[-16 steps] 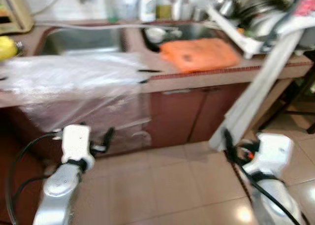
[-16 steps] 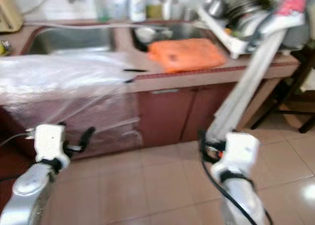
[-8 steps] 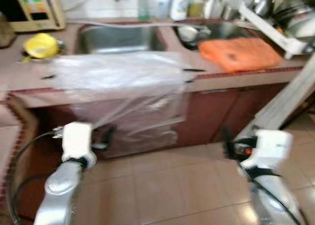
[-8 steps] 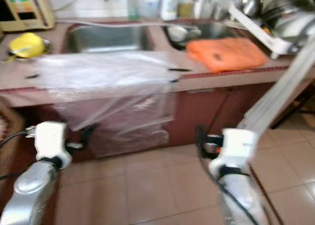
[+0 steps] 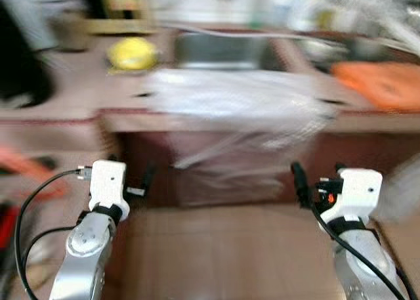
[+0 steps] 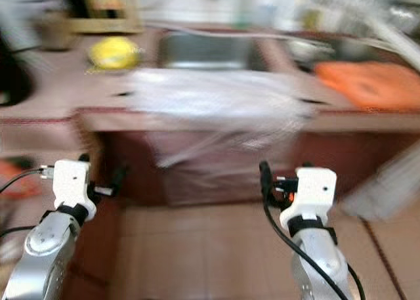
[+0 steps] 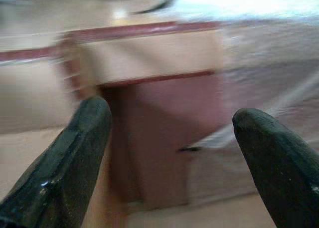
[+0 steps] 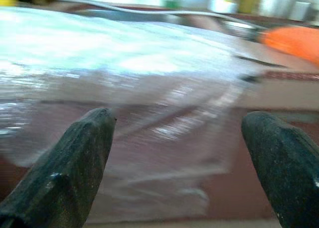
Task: Kitchen organization
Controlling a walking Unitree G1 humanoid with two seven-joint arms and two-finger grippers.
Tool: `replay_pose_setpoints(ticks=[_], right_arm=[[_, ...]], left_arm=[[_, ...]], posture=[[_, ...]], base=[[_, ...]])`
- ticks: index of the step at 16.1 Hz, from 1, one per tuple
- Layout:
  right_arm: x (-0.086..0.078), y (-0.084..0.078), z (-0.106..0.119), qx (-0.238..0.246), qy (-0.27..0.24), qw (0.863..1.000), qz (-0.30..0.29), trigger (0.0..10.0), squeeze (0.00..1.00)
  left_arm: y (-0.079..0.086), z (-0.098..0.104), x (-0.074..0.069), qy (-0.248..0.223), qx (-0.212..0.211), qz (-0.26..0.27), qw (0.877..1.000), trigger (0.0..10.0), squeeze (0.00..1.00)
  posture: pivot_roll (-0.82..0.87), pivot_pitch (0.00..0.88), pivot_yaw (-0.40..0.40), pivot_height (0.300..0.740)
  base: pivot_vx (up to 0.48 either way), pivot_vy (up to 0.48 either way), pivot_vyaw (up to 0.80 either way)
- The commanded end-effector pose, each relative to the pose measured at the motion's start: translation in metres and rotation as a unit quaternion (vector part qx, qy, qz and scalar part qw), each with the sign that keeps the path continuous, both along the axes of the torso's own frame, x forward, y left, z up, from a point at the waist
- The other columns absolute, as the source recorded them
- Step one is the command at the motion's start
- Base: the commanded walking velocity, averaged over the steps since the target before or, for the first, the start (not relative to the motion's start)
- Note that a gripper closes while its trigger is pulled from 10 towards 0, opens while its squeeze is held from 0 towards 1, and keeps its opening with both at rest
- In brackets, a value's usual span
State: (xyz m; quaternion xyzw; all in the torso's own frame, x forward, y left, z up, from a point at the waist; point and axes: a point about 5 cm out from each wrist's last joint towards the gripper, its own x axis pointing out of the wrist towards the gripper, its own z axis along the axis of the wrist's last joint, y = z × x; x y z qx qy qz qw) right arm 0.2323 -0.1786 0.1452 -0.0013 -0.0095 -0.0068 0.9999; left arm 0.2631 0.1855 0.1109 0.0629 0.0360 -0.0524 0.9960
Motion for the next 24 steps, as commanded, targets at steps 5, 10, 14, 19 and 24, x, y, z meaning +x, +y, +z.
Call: replay_pose_setpoints(ticks=[5,10,14,19,24], right_arm=[[0.002,-0.004,0.000,0.000,-0.001,1.000,-0.009,10.0,0.00],[0.004,-0.001,0.002,0.002,-0.006,1.000,-0.007,10.0,0.00],[0.010,0.016,0.019,-0.015,-0.033,0.999,0.040,10.0,0.00],[0.013,0.023,0.022,0.004,-0.036,0.997,0.063,10.0,0.00],[0.015,0.017,0.018,-0.006,-0.027,0.999,0.024,10.0,0.00]], left_arm=[[-0.004,-0.003,0.005,0.001,-0.005,-0.007,1.000,10.0,0.00],[-0.005,-0.004,0.008,0.001,-0.010,-0.009,1.000,10.0,0.00],[-0.009,0.003,0.014,-0.015,-0.010,-0.009,1.000,10.0,0.00],[-0.008,0.018,0.013,-0.040,0.000,0.000,0.999,10.0,0.00],[0.004,0.045,0.007,-0.081,0.001,0.022,0.996,10.0,0.00]], posture=[[-0.02,0.102,-0.039,0.740],[-0.03,0.099,-0.035,0.740],[-0.02,0.100,-0.040,0.740],[0.00,0.106,-0.048,0.740],[0.03,0.119,-0.054,0.740]], base=[[0.000,0.000,0.00],[0.000,-0.318,0.00],[0.000,-0.480,0.00],[0.000,-0.384,0.00],[0.000,0.000,0.00]])
